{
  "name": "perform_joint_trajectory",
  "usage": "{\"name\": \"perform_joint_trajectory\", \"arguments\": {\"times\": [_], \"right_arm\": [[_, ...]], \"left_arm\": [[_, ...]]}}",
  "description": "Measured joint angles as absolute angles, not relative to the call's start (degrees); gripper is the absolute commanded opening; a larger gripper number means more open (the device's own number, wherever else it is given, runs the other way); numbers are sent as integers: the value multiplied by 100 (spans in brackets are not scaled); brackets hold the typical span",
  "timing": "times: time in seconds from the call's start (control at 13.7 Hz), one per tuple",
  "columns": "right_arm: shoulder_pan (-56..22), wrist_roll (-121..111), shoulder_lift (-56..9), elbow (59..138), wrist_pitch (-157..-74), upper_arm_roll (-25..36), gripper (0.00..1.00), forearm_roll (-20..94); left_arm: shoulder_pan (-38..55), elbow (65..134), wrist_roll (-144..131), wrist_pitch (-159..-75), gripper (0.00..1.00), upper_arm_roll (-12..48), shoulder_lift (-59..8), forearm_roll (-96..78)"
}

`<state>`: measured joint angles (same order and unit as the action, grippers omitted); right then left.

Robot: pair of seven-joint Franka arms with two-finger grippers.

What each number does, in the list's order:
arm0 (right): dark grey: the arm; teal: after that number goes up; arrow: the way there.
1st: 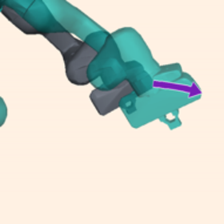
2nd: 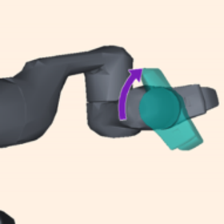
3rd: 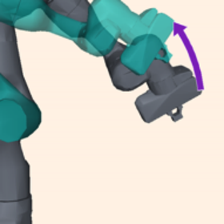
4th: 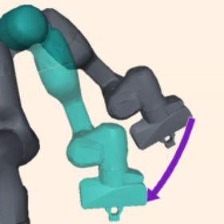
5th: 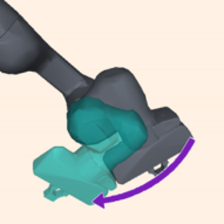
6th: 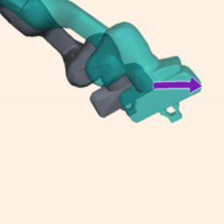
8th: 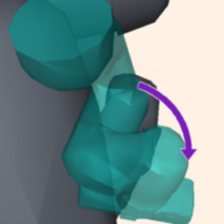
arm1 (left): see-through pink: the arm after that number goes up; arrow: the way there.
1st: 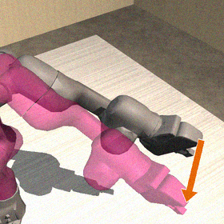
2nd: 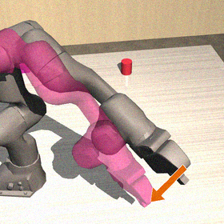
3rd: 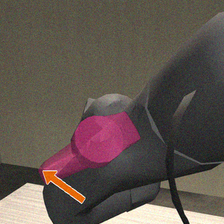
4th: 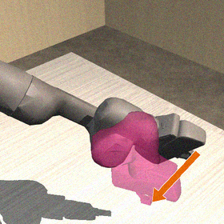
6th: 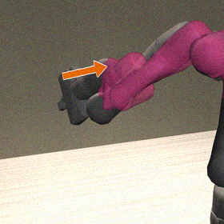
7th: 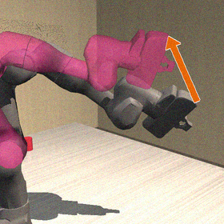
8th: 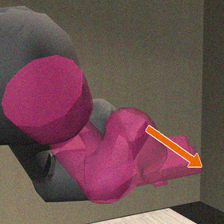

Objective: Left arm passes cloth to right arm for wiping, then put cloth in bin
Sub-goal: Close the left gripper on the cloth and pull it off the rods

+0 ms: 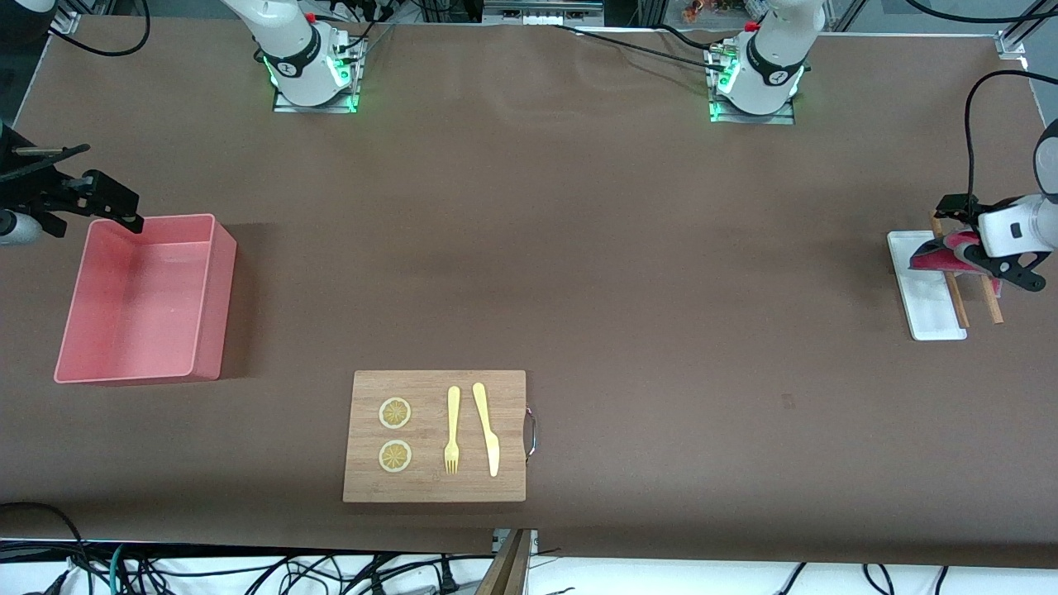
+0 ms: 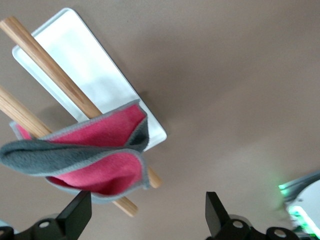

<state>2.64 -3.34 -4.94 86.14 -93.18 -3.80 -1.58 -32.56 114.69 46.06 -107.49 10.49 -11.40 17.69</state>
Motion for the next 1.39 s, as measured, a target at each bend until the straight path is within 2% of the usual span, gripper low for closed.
{"name": "perform_joint_trajectory", "arguments": {"times": [0.29, 0.88, 0.95, 1.1, 1.32, 1.39], "right_arm": [[263, -334, -494, 8614, -9318, -380, 100, -158], [264, -334, -494, 8614, -9319, -380, 100, -158], [264, -334, -494, 8614, -9318, -380, 100, -158], [264, -334, -494, 8614, -9319, -380, 100, -158], [264, -334, -494, 8614, -9319, -380, 100, -158], [264, -334, -494, 8614, -9319, -380, 100, -158]], "left_arm": [[-3347, 11625, 5736, -11221, 100, 1049, -1193, 1726], [-3587, 11652, 6666, -11253, 98, 1047, -1275, 1692], [-3596, 11652, 6699, -11254, 89, 1047, -1289, 1673], [-3595, 11652, 6768, -11254, 56, 1055, -1316, 1616], [-3597, 11652, 6805, -11255, 29, 1056, -1333, 1506], [-3607, 11652, 6808, -11255, 18, 1054, -1335, 1506]]}}
